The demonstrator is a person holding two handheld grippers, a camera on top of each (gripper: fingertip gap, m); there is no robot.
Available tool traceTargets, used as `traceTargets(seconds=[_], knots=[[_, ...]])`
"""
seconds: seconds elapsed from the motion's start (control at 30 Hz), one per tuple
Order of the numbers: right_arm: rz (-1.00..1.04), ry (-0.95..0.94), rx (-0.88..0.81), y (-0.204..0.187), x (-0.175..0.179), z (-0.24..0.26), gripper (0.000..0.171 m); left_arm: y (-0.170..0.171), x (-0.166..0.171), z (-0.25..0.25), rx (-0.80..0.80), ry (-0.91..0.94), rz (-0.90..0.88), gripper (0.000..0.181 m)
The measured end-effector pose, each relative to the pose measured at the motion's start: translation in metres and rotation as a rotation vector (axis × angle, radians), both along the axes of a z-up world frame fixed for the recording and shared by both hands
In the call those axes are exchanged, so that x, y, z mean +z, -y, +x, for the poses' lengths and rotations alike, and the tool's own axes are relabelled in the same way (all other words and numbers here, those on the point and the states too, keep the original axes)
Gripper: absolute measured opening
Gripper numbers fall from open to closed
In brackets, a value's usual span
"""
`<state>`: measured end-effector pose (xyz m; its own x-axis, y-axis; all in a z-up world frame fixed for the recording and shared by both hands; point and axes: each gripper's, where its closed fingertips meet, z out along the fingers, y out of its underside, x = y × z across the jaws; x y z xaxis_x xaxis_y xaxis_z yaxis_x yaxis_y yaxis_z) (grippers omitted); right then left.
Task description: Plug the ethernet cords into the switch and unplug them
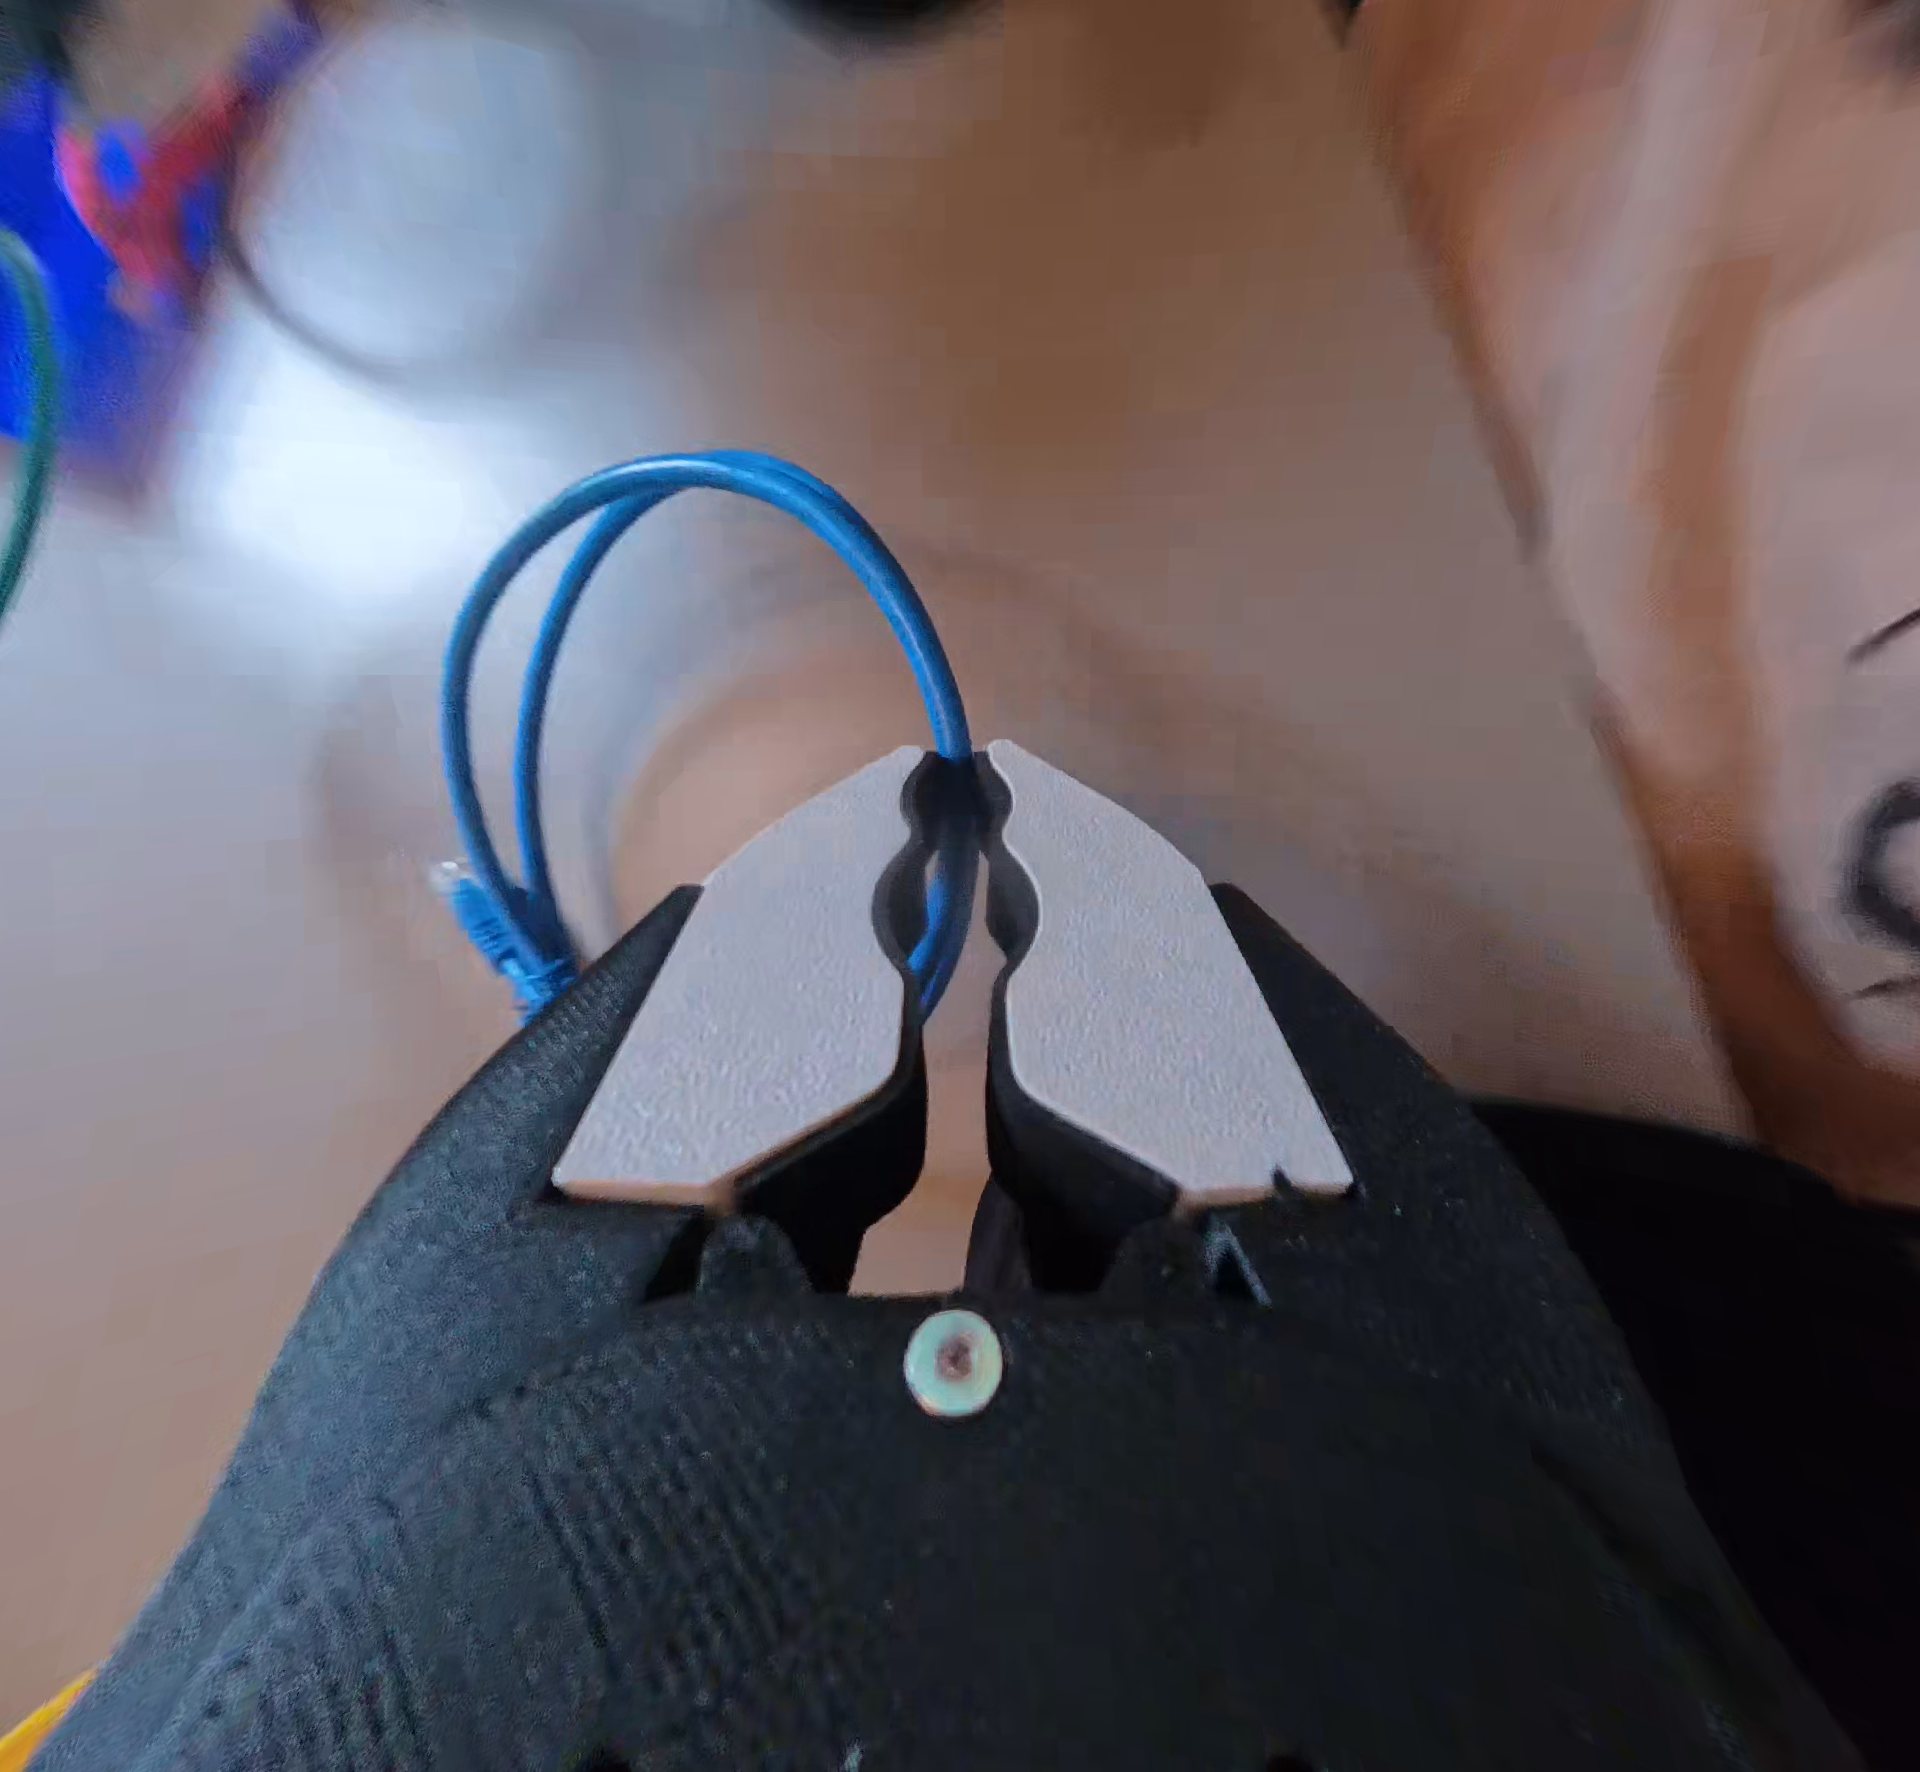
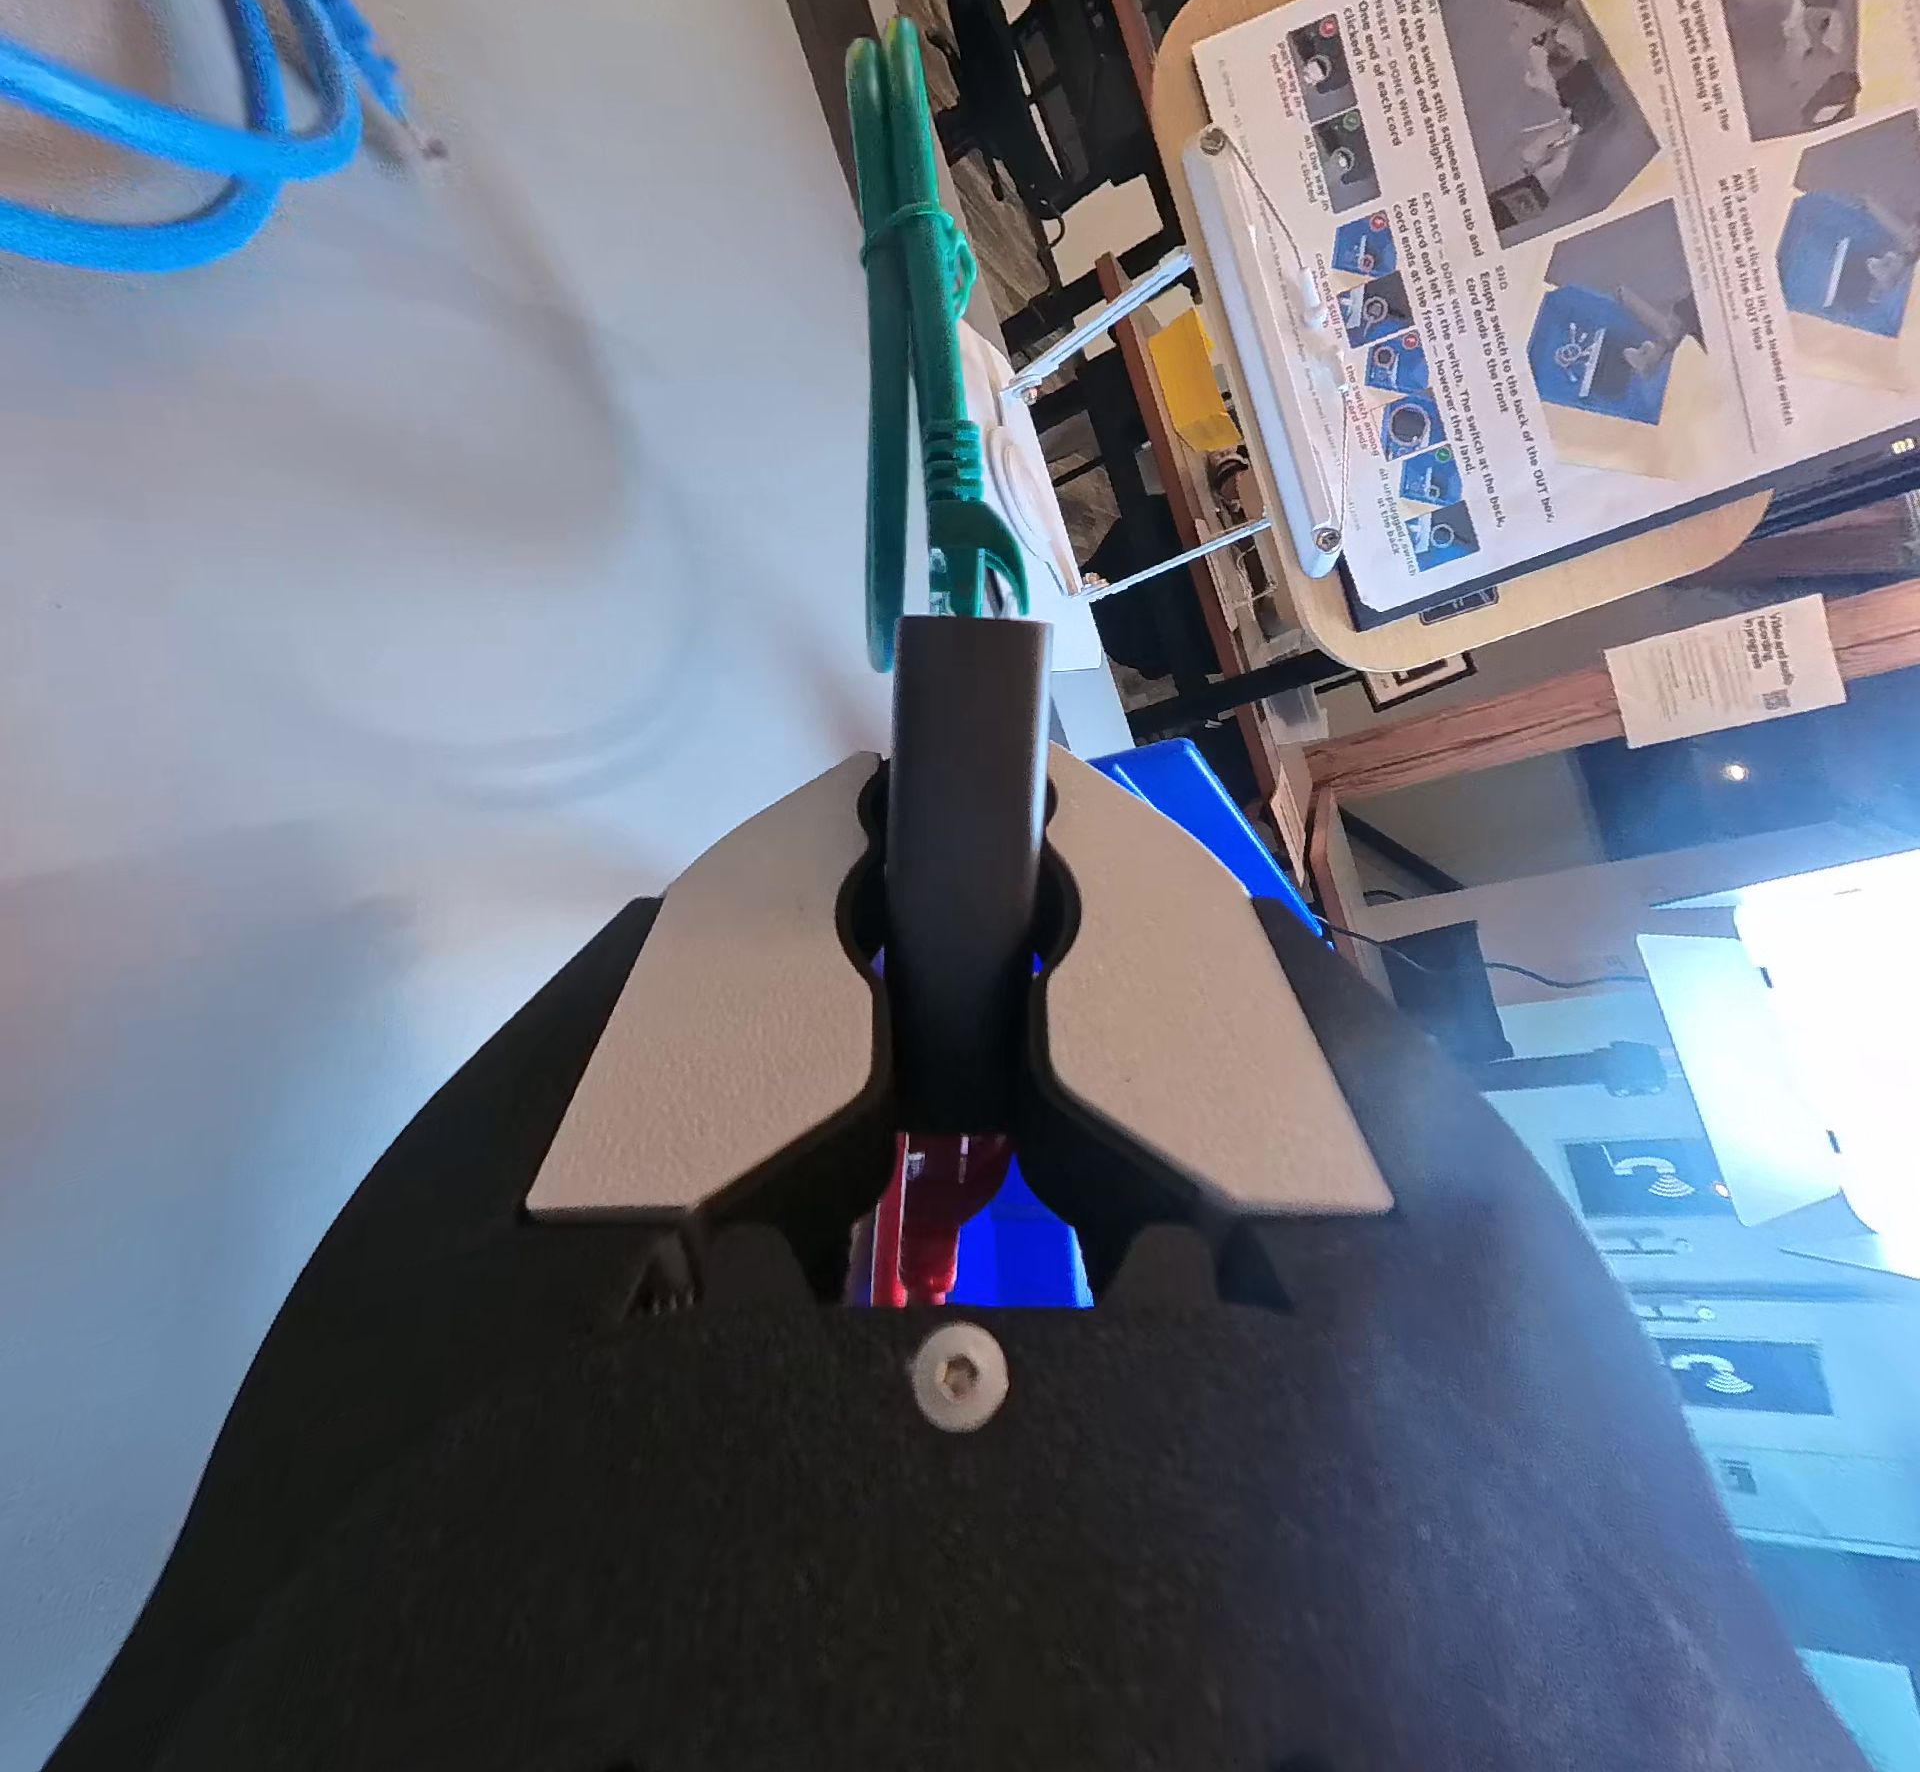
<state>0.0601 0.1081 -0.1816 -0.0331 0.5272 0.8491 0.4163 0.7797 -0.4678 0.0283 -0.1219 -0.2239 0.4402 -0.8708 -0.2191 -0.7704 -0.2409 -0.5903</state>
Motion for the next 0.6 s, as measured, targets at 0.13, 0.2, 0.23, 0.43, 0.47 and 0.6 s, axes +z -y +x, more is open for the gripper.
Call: traceTargets(seconds=[0.13,0.2,0.23,0.43,0.47,0.6], knots=[[-0.018,-0.009,-0.011,-0.005,0.001,0.001,0.022,-0.004,0.101,0.014,0.025,0.600,0.075,0.005],[-0.024,-0.011,-0.020,-0.007,0.002,0.002,0.022,-0.017,0.106,-0.012,0.165,0.789,-0.020,0.006],[-0.027,-0.012,-0.027,-0.008,0.002,0.002,0.023,-0.026,0.096,-0.027,0.263,0.847,-0.076,0.006],[-0.038,-0.008,-0.044,-0.012,0.001,0.002,0.023,-0.047,0.004,-0.097,0.699,0.734,-0.191,0.005],[-0.039,-0.005,-0.045,-0.012,0.000,0.002,0.022,-0.047,0.000,-0.102,0.722,0.689,-0.174,0.007],[-0.038,0.007,-0.044,-0.012,-0.004,0.001,0.023,-0.048,0.004,-0.122,0.750,0.401,0.022,0.023]])
